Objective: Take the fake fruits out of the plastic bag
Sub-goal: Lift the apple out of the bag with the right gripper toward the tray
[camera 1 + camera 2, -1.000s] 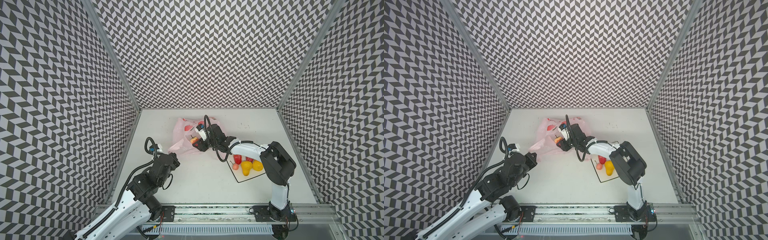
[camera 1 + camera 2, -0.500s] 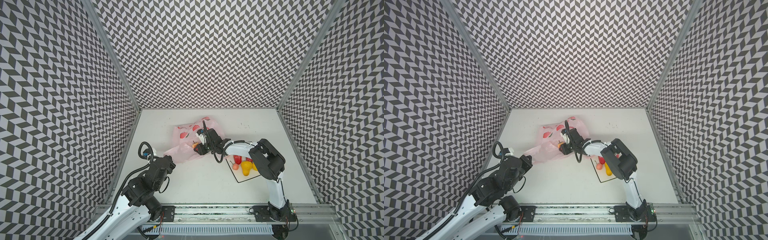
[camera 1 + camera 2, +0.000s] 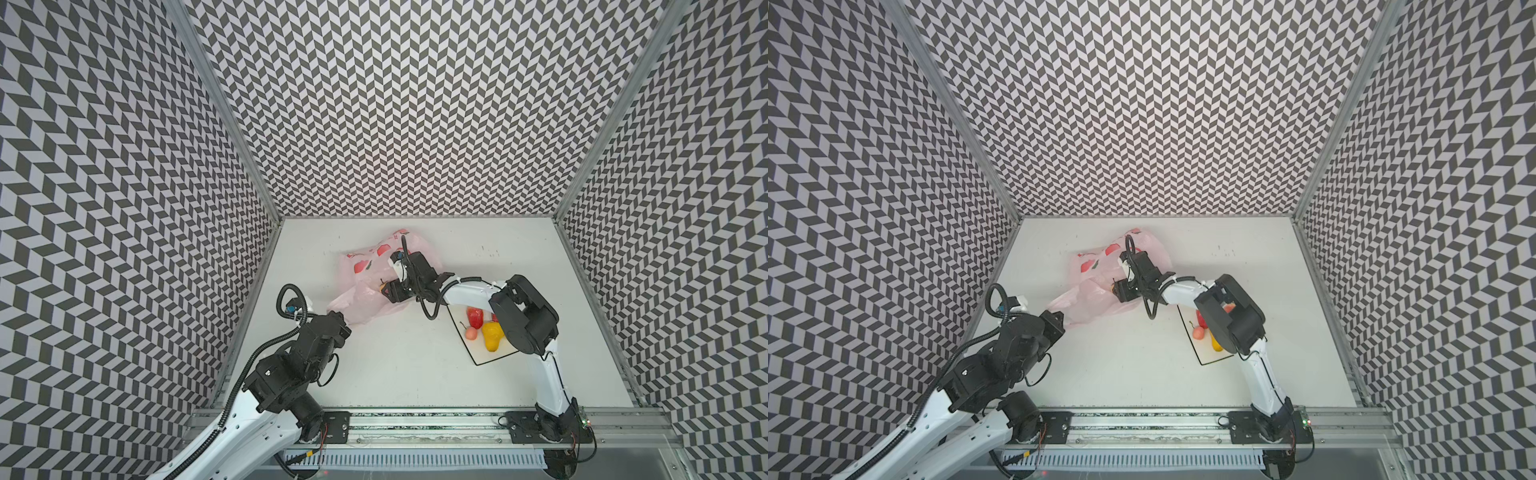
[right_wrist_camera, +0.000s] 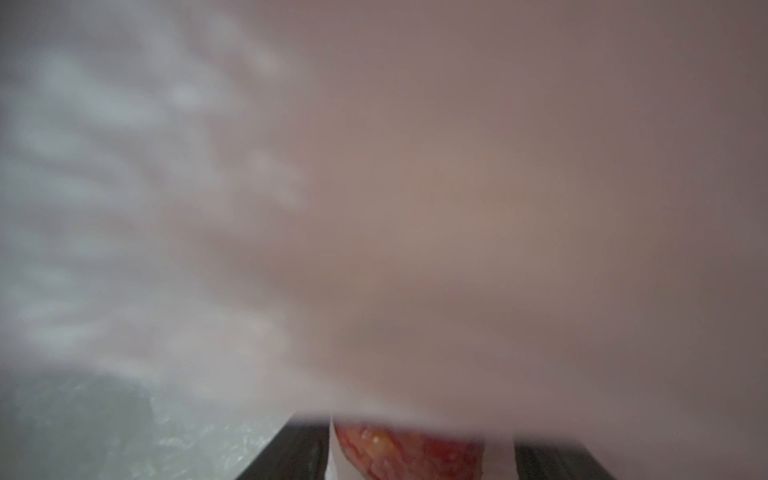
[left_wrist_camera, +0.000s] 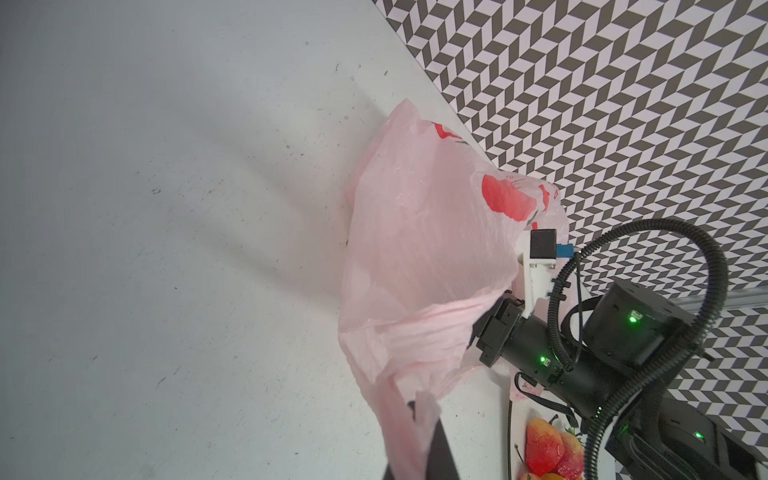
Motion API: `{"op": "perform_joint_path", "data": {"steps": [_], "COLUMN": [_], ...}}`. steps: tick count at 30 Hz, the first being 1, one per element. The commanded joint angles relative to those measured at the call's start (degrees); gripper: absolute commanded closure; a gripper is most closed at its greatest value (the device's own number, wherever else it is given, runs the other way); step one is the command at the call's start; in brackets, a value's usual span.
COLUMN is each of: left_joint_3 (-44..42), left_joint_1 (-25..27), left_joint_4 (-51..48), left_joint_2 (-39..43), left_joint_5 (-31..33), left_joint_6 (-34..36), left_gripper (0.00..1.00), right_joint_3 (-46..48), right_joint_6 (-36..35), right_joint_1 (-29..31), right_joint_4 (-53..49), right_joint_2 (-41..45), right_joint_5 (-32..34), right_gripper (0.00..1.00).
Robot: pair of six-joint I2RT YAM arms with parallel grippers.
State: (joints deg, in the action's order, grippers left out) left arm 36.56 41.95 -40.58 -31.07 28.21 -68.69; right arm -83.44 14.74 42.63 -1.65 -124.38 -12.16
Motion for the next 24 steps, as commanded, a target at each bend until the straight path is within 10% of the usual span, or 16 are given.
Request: {"op": "perform_joint_path", "data": {"steps": [1,24], "left_joint_3": [1.1,2.0], "left_joint_1": [-0.4,-0.4], "left_joint_4": [-0.4,4.1], "left_joint_2": [0.0,-3.0], "left_joint_5": [0.5,1.0], "left_joint_6": [-0.1,1.8], "left_gripper": [1.0,1.0], "right_joint_3": [-2.5,4.6], "right_joint_6": [1.0,-5.5], "right_joint_1": [0.3,0.6], "right_joint_4": [0.7,5.0], "right_joint_2": [-2.2,13.9], "right_joint_5": [1.0,-9.5], "right_gripper": [0.34,0.58]}}
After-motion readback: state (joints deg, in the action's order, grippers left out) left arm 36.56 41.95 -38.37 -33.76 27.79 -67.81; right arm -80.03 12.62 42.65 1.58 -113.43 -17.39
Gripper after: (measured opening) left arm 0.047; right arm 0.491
